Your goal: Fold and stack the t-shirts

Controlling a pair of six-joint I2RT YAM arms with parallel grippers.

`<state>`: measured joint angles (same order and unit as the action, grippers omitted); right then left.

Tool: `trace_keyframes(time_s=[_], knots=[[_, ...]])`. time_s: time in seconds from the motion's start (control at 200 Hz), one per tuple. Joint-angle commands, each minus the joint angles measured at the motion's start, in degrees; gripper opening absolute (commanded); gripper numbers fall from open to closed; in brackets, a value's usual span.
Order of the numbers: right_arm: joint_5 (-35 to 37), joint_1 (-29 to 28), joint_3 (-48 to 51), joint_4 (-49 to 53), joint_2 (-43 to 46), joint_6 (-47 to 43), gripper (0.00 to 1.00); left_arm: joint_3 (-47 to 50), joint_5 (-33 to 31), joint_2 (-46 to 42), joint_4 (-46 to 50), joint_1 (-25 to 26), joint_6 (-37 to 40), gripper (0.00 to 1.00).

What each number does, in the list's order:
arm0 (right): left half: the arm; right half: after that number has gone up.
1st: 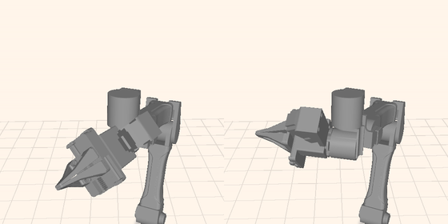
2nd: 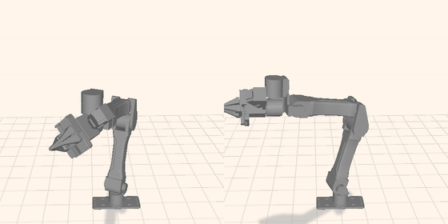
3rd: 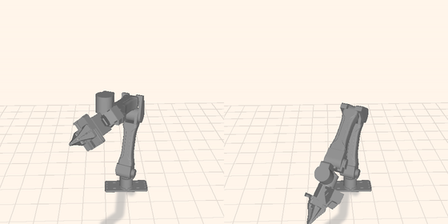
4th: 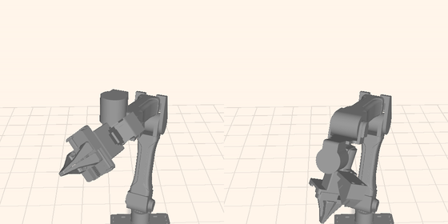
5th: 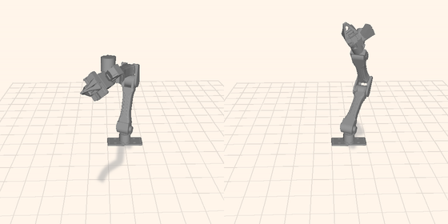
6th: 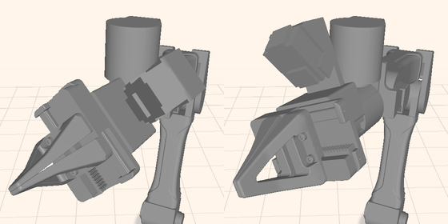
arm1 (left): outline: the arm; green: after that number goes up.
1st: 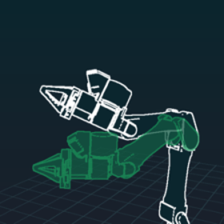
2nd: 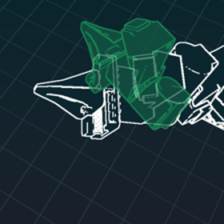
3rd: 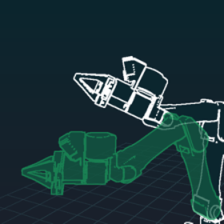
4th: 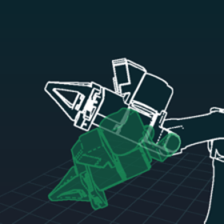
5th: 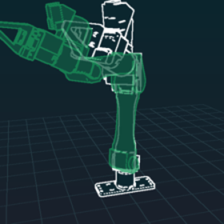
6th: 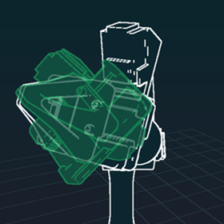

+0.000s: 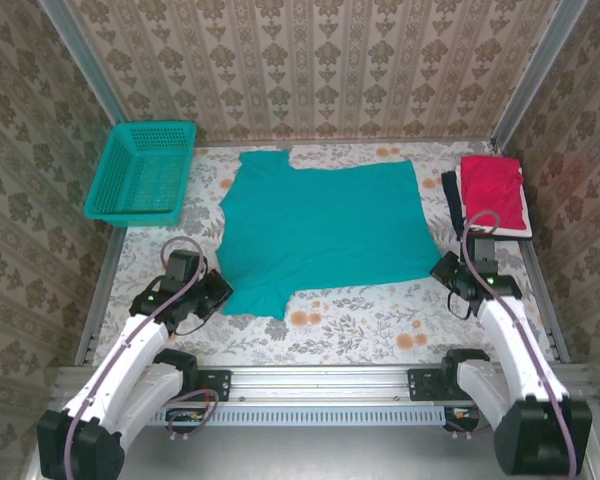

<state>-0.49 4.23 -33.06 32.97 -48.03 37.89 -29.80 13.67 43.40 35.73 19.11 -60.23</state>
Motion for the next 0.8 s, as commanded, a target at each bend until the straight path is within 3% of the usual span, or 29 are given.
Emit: trace_keyframes(time_s=[0.0, 0.18, 0.425, 0.795], knots=[[-1.1, 0.0, -0.7, 8.1, 3.8, 0.9, 0.00, -5.5, -0.9, 0.4, 4.9, 0.2, 1.5, 0.00], [-1.1, 0.1, -4.3, 7.1, -1.5, -0.5, 0.00, -11.8, -0.2, 10.1, 4.0, -1.6, 6.8, 0.00], [-0.7, 0.1, -10.9, 2.3, -12.6, -2.5, 0.00, -16.2, 2.6, 20.5, -3.3, -5.5, 5.3, 0.00], [1.0, 0.1, -18.0, -2.0, -24.1, -4.2, 0.00, -27.2, 5.3, 34.5, -3.5, -8.8, 10.3, 0.00]])
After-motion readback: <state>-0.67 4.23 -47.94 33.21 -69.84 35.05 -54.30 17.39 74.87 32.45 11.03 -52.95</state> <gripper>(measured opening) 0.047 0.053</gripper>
